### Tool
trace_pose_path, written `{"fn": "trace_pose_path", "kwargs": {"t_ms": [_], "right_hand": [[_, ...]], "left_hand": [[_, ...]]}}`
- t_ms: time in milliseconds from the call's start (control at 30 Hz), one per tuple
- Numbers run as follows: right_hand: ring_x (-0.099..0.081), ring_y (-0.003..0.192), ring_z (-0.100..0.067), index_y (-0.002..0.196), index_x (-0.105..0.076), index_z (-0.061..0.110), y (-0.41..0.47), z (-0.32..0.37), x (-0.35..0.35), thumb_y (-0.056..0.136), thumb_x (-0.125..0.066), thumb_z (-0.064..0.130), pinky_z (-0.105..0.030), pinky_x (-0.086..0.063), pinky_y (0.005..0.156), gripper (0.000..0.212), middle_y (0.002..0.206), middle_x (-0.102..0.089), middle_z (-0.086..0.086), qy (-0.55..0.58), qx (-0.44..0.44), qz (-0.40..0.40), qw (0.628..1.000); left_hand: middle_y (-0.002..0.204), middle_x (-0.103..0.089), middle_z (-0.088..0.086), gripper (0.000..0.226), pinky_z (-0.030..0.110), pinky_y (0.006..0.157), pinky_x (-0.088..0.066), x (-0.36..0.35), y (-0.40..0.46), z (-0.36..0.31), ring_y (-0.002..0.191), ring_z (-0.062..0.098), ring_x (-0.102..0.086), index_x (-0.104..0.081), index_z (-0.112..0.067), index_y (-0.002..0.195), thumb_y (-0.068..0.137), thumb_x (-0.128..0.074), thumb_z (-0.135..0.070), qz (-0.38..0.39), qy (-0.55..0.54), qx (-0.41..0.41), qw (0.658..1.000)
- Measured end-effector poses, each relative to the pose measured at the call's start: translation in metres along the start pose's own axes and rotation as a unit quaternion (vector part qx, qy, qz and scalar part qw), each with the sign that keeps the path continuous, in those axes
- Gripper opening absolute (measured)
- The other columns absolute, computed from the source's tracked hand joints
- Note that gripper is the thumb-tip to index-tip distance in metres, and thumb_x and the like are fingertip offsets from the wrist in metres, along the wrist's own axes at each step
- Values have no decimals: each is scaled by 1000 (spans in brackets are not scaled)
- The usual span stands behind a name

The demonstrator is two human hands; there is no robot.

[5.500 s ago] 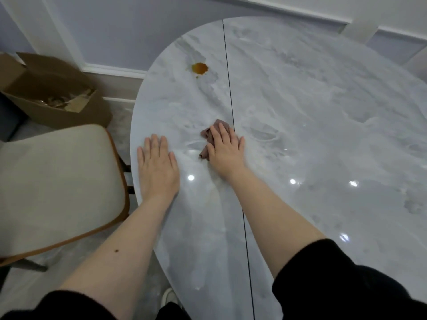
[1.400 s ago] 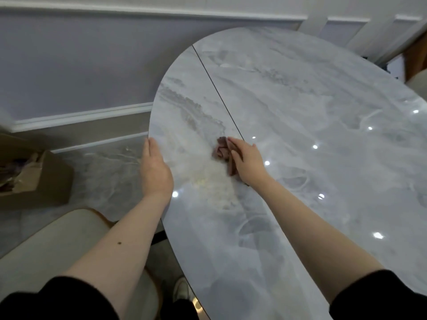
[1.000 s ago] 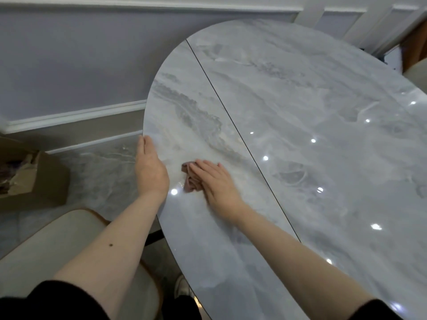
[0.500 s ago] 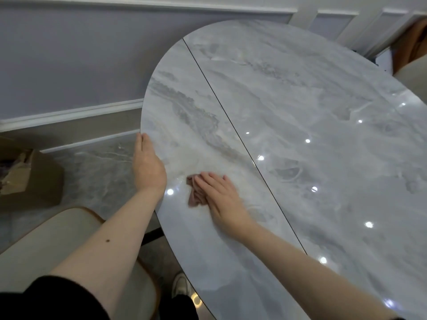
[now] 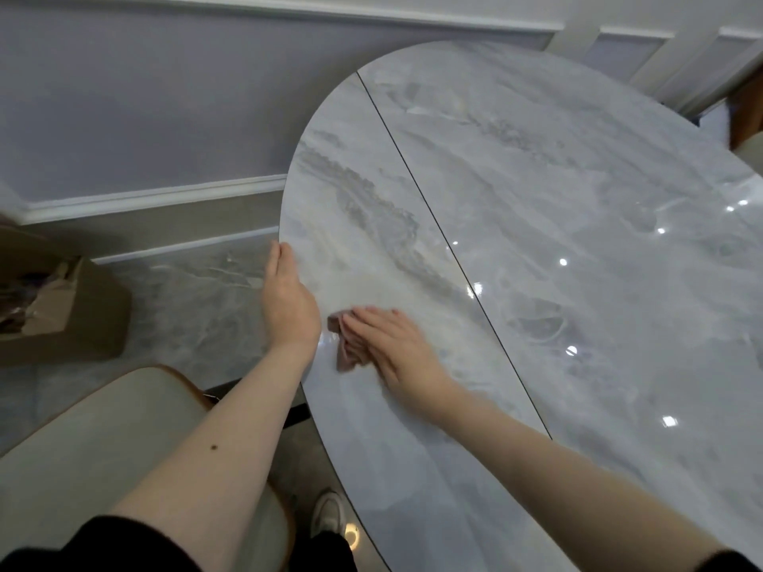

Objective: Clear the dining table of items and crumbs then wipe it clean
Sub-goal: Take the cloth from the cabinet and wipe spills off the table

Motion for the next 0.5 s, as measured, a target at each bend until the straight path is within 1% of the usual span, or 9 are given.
{"fn": "trace_pose_path", "kwargs": {"t_ms": [33, 100, 167, 200, 233, 267, 333, 400, 500], "right_hand": [[-50, 121, -7, 130, -56, 13, -5, -1, 11, 95, -34, 16, -24, -30, 105, 42, 131, -57, 1, 31, 13, 5, 999], [-60, 85, 10, 125, -57, 8, 2, -2, 38, 97, -39, 8, -17, -43, 81, 33, 102, -67, 13, 118, -41, 8, 992], [-56, 52, 6, 118, -53, 11, 29, -11, 60, 97, -44, 6, -12, -44, 54, 23, 75, -64, 13, 161, -113, -2, 980], [-56, 53, 2, 113, -54, 12, 47, -17, 67, 96, -48, 8, -12, -44, 50, 18, 76, -63, 6, 161, -139, -3, 977], [-60, 64, -4, 110, -57, 13, 61, -20, 72, 95, -51, 10, -15, -47, 55, 17, 85, -64, 1, 157, -169, 6, 973], [-62, 80, -10, 110, -60, 14, 72, -25, 73, 92, -54, 12, -20, -50, 67, 18, 97, -64, -2, 133, -189, 5, 973], [-56, 101, -17, 112, -60, 15, 82, -31, 68, 90, -55, 10, -29, -46, 89, 23, 112, -57, -4, 43, -166, -53, 984], [-52, 106, -18, 113, -61, 12, 72, -27, 56, 91, -51, 8, -26, -40, 96, 25, 115, -54, -5, 15, -103, -101, 989], [-39, 130, -17, 129, -55, 11, 40, -20, 32, 97, -40, 26, -21, -23, 112, 38, 139, -48, -6, -66, 44, -36, 996]], "left_hand": [[153, -27, 16, 55, -8, 97, 1, 0, 1, 0, 141, 24, -28, -33, 1, 142, 89, -26, 15, 3, 4, 4, 1000], [154, -25, 14, 56, -1, 102, -3, 0, 0, -1, 142, 22, -26, -32, -1, 143, 90, -26, 14, 7, 4, 10, 1000], [155, -23, 11, 56, 0, 102, -5, 1, -1, -3, 142, 20, -25, -31, -3, 144, 91, -26, 13, 10, -3, 17, 1000], [155, -23, 10, 56, -1, 101, -4, 1, -1, -3, 142, 19, -25, -30, -4, 145, 92, -25, 12, 13, -5, 20, 1000], [155, -22, 9, 56, -3, 100, -4, 1, -1, -3, 142, 18, -24, -30, -5, 145, 92, -25, 12, 18, -7, 22, 1000], [155, -22, 9, 57, -7, 97, -2, 1, -1, -4, 142, 18, -24, -29, -5, 145, 92, -25, 12, 21, -12, 25, 999], [156, -22, 9, 58, -14, 90, 0, 1, 0, -4, 141, 18, -26, -29, -4, 145, 91, -25, 14, 23, -13, 30, 999], [156, -21, 9, 58, -15, 89, 1, 2, 0, -5, 141, 18, -26, -28, -4, 145, 91, -25, 14, 22, -8, 30, 999], [156, -21, 11, 56, -1, 103, -4, 2, -1, -6, 142, 19, -26, -27, -3, 146, 92, -26, 13, 18, 9, 17, 1000]]}}
Point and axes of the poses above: each hand's wrist, its own y-axis towards the middle knuckle, its own x-axis out of the back of the hand, z = x × y, the point moved 1 cm from there along y, towards the middle knuckle
